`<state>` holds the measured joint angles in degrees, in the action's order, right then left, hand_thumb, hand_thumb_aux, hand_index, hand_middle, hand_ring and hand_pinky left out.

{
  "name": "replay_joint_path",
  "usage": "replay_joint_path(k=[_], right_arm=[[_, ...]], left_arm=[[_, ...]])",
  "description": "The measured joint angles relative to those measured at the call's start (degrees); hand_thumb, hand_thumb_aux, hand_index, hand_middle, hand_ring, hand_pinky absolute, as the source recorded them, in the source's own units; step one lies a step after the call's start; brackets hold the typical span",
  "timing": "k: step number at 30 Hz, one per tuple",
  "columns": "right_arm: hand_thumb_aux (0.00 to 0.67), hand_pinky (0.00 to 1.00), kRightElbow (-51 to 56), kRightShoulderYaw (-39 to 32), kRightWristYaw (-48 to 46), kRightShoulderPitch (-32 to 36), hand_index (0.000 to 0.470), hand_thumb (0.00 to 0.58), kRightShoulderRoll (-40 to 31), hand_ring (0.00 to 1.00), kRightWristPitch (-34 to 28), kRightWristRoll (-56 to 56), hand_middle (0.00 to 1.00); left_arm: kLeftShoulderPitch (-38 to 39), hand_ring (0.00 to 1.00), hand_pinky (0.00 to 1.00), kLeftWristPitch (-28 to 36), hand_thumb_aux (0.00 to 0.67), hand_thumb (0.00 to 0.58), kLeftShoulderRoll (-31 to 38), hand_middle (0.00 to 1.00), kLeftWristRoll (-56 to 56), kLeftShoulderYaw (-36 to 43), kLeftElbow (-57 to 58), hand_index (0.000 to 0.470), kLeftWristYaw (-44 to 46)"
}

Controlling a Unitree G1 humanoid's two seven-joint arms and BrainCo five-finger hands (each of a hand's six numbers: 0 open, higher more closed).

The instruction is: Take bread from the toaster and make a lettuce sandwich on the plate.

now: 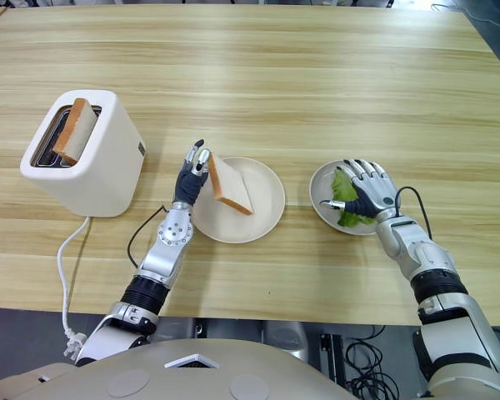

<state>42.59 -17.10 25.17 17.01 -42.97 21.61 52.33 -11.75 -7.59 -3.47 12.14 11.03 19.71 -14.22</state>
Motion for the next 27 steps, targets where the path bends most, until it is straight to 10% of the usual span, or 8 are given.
replay_joint_path(k=[17, 18, 19, 27], right_arm=[[0.0, 0.0, 0.23, -0.44, -2.28, 0.42, 0.0, 0.0, -1.15, 0.0, -0.82, -2.86, 0.0], [0.0, 0.0, -0.87, -0.44, -3.47, -0.42, 0.0, 0.0, -1.63, 0.0, -1.47, -2.89, 0.0], [0.0, 0.0, -1.99, -0.45, -4.79, -1.4, 0.0, 0.0, -1.97, 0.0, -2.31, -2.91, 0.0], [0.0, 0.0, -17.69, 0.61, -13.27, -11.47, 0.0, 0.0, -4.11, 0.0, -10.77, -3.46, 0.0]], left_arm=[[3.02, 1.0, 1.0, 3.26, 0.0, 0.0, 8.41, 1.0, 7.63, -8.75, -22.64, 0.0, -3.84], [3.9, 0.84, 0.84, 3.31, 0.0, 0.0, 8.85, 0.84, 8.03, -9.55, -25.19, 0.0, -4.1], [4.13, 0.04, 0.04, 3.52, 0.0, 0.0, 9.3, 0.04, 8.31, -10.01, -27.08, 0.0, -4.21], [7.41, 0.0, 0.0, 5.47, 0.0, 0.0, 10.2, 0.0, 9.59, -14.67, -36.8, 0.0, -3.08]])
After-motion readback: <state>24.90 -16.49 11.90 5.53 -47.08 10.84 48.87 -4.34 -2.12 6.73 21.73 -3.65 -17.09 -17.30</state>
